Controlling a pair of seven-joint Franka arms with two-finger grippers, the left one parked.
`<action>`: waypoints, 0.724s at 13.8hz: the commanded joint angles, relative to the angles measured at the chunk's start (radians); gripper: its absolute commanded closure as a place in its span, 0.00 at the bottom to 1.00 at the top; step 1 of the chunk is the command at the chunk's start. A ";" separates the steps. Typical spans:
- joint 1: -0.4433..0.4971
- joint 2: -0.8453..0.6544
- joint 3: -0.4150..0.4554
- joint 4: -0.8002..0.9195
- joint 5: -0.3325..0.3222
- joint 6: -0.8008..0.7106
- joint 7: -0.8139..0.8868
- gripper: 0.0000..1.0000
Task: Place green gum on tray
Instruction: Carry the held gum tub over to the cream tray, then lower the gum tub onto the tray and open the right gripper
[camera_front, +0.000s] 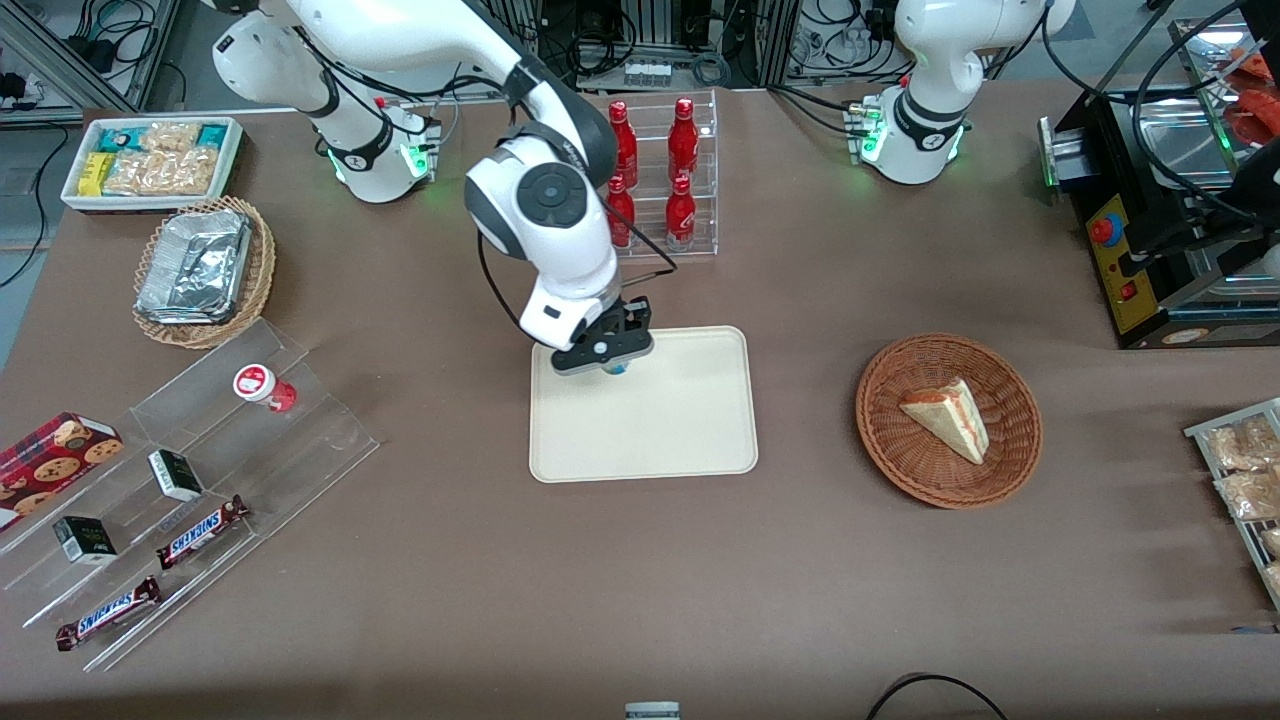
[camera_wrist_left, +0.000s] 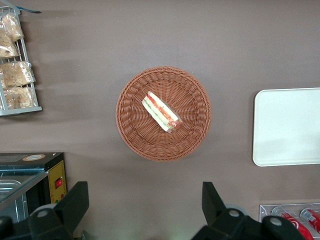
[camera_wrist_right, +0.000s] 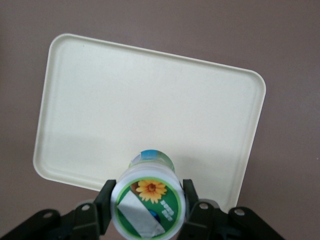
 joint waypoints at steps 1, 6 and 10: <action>0.046 0.058 -0.011 0.034 -0.040 0.019 0.012 1.00; 0.045 0.150 -0.019 0.036 -0.044 0.131 0.012 1.00; 0.045 0.176 -0.022 0.034 -0.057 0.180 0.012 1.00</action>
